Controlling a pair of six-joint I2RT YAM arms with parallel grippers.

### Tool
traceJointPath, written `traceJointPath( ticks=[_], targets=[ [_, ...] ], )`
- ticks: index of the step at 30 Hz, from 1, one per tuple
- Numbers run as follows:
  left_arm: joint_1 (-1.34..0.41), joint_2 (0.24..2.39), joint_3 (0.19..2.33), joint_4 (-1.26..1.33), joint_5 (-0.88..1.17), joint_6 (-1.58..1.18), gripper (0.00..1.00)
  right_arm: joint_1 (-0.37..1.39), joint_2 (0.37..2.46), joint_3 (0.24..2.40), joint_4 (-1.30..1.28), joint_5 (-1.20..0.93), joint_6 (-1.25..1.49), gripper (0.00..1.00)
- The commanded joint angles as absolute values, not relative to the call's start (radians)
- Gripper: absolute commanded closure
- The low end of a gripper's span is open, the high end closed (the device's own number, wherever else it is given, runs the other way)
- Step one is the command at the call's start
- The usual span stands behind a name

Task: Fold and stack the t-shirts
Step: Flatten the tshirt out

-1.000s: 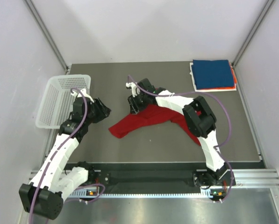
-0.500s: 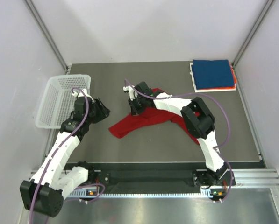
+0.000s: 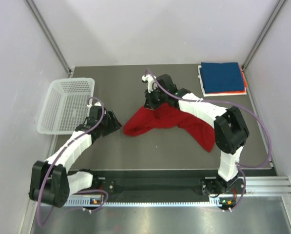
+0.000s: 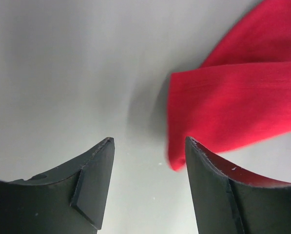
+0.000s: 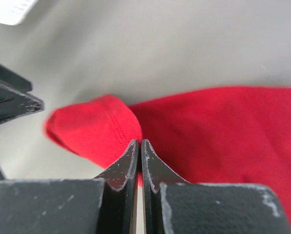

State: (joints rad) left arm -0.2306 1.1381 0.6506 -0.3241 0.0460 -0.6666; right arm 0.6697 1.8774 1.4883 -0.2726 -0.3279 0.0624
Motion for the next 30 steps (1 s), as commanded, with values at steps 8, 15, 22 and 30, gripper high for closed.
traceJointPath(
  ticks=[8, 15, 22, 30],
  targets=[
    [-0.225, 1.384, 0.727, -0.078, 0.211, -0.680, 0.34, 0.486, 1.862, 1.277, -0.285, -0.282, 0.087, 1.00],
    [-0.218, 1.498, 0.854, -0.008, 0.301, -0.646, 0.32, 0.486, 1.798, 1.174, -0.267, -0.285, 0.097, 1.00],
    [-0.207, 1.706, 1.064, -0.037, 0.501, -0.583, 0.31, 0.489, 1.729, 1.115, -0.195, -0.345, 0.092, 1.00],
    [-0.235, 1.785, 1.058, 0.035, 0.597, -0.551, 0.32, 0.491, 1.726, 1.106, -0.253, -0.296, 0.107, 1.00]
  ],
)
